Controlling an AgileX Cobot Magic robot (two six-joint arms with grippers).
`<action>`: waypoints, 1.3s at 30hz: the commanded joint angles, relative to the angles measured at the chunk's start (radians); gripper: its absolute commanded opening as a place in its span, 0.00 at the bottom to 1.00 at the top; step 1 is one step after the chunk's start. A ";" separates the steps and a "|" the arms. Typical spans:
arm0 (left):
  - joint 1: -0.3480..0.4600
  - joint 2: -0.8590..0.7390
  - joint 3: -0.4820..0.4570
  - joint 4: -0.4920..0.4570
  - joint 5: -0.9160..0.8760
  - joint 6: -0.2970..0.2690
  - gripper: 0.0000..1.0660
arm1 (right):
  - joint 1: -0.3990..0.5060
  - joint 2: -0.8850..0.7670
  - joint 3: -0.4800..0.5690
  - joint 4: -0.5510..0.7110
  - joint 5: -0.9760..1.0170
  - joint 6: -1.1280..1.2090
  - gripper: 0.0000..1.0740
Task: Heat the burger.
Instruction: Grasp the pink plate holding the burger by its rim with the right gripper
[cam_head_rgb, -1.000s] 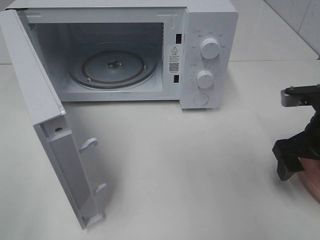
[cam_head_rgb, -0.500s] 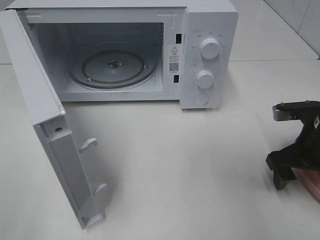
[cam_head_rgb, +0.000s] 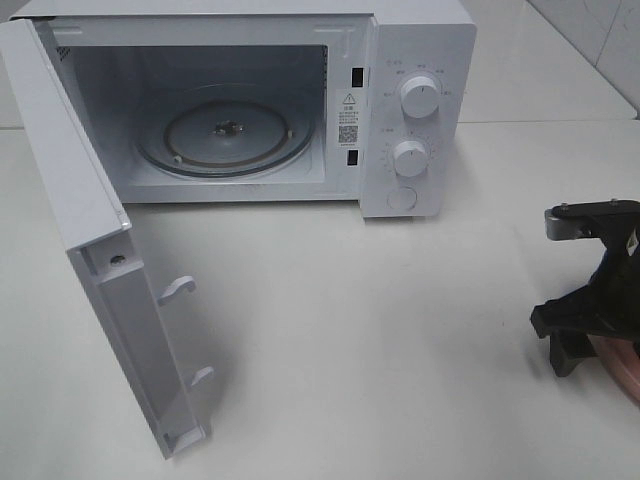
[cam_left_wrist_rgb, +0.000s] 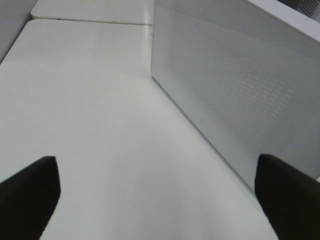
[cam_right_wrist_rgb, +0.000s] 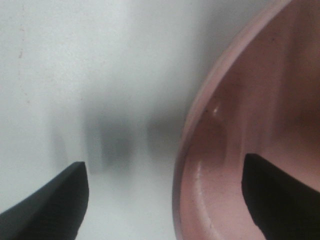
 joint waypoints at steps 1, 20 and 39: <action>0.000 -0.016 -0.001 -0.004 -0.008 0.001 0.92 | -0.006 0.005 0.008 -0.002 -0.002 -0.001 0.73; 0.000 -0.016 -0.001 -0.004 -0.008 0.001 0.92 | -0.006 0.005 0.063 -0.037 -0.047 0.085 0.26; 0.000 -0.016 -0.001 -0.004 -0.008 0.001 0.92 | -0.003 0.004 0.062 -0.086 -0.027 0.108 0.00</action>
